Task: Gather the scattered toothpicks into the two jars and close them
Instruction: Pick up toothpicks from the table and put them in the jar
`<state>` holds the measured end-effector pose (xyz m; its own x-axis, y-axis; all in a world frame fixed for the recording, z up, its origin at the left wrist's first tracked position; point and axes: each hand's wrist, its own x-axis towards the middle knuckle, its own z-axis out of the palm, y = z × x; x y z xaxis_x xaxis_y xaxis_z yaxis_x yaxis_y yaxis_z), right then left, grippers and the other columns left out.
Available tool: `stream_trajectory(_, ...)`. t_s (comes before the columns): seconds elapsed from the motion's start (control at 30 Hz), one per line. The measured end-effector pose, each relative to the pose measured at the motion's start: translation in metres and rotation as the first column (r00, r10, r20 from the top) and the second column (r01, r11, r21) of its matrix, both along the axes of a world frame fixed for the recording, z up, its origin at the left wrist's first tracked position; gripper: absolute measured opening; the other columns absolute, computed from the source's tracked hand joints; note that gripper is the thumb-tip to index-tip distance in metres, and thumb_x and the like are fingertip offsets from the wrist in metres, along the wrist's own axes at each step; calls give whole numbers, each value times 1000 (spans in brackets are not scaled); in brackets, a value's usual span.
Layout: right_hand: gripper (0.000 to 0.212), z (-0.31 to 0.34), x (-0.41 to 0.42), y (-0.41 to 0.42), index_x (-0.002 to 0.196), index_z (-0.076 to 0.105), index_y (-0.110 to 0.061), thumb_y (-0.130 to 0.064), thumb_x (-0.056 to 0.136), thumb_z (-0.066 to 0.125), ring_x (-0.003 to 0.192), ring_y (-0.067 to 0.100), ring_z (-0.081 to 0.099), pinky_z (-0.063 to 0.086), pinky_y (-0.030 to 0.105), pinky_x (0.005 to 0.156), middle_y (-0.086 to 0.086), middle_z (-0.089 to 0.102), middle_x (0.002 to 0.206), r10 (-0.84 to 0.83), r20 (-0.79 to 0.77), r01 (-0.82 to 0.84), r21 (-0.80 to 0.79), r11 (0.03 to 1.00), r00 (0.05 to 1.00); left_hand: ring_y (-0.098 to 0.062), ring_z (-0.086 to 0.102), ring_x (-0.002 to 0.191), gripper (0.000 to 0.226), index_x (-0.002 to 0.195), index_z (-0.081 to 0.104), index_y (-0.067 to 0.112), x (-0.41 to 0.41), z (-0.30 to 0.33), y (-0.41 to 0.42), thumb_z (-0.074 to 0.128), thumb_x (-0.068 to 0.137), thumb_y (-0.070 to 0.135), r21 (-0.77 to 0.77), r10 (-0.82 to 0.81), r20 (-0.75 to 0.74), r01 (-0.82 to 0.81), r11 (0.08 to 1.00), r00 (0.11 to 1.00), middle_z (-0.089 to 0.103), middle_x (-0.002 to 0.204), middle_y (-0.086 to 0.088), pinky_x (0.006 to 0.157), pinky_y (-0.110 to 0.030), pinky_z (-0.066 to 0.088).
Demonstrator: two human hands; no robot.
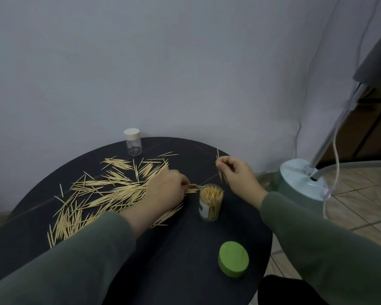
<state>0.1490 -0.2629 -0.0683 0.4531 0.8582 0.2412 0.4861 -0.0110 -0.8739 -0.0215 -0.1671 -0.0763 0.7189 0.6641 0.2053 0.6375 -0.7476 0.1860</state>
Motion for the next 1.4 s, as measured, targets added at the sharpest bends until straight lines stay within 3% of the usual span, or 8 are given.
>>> stream_trajectory(0.17, 13, 12, -11, -1, 104, 62, -19, -18, 98, 51, 91, 5, 58, 46, 17, 81, -7, 64, 91, 46, -221, -15, 137, 990, 974, -3, 58, 85, 20, 111, 69, 25, 2, 12, -2, 60, 94, 28, -380, 125, 298, -2, 925, 947, 64, 101, 11, 71, -22, 49)
stream_trajectory(0.37, 13, 16, -21, -6, 100, 64, -19, -19, 97, 52, 91, 5, 59, 47, 19, 84, -6, 64, 89, 148, -361, -72, 215, 974, 921, -5, 62, 92, 17, 106, 70, 25, 2, 31, -17, 61, 93, 21, -620, 240, 657, 331, 711, 714, 68, 99, 8, 73, -19, 47)
stream_trajectory(0.53, 15, 5, -22, -12, 101, 65, -18, -18, 98, 51, 98, 11, 63, 49, 21, 84, 1, 68, 98, 196, -303, -163, 132, 978, 933, 10, 60, 68, 16, 105, 70, 17, 2, 24, -31, 59, 93, 13, -662, 229, 684, 458, 594, 692, 68, 84, 10, 53, -7, 44)
stream_trajectory(0.73, 11, 3, -9, -23, 99, 65, -14, -14, 95, 55, 88, 8, 65, 53, 22, 79, 0, 67, 91, 266, -160, -267, 17, 964, 951, -9, 69, 90, 13, 100, 72, 14, -1, 10, -27, 67, 88, 14, -674, 156, 626, 430, 600, 764, 74, 94, 0, 76, -19, 53)
stream_trajectory(0.9, 5, 0, 3, -29, 93, 67, -20, -19, 91, 62, 95, 14, 64, 52, 34, 89, -3, 67, 92, 280, -1, -279, -69, 958, 960, 3, 62, 90, 20, 105, 72, 23, -4, 11, -27, 71, 85, 26, -561, 11, 551, 360, 746, 834, 69, 98, 10, 68, -8, 46)
stream_trajectory(1.03, 9, 0, 12, -32, 96, 69, -16, -22, 89, 66, 99, 18, 63, 51, 42, 94, 3, 68, 97, 311, 41, -305, -111, 946, 949, 9, 56, 97, 27, 113, 65, 33, -7, 10, -28, 68, 87, 30, -432, -89, 554, 377, 819, 828, 63, 107, 14, 76, -7, 45)
stream_trajectory(1.2, 26, 4, 13, -38, 103, 66, -28, -41, 82, 62, 98, 5, 59, 48, 28, 91, -8, 67, 103, 329, 130, -309, -153, 939, 935, 10, 42, 106, 45, 138, 47, 30, -11, 10, -27, 57, 95, 25, -120, -286, 486, 387, 914, 826, 56, 124, 15, 86, -11, 35)
stream_trajectory(1.4, 45, 7, 12, -40, 113, 54, -42, -49, 74, 75, 97, -2, 56, 45, 25, 90, -21, 61, 105, 394, 244, -320, -294, 901, 886, -14, 42, 123, 54, 147, 38, 21, -14, 9, -27, 36, 94, 31, 232, -489, 177, 447, 864, 854, 45, 145, 9, 92, -38, 43)
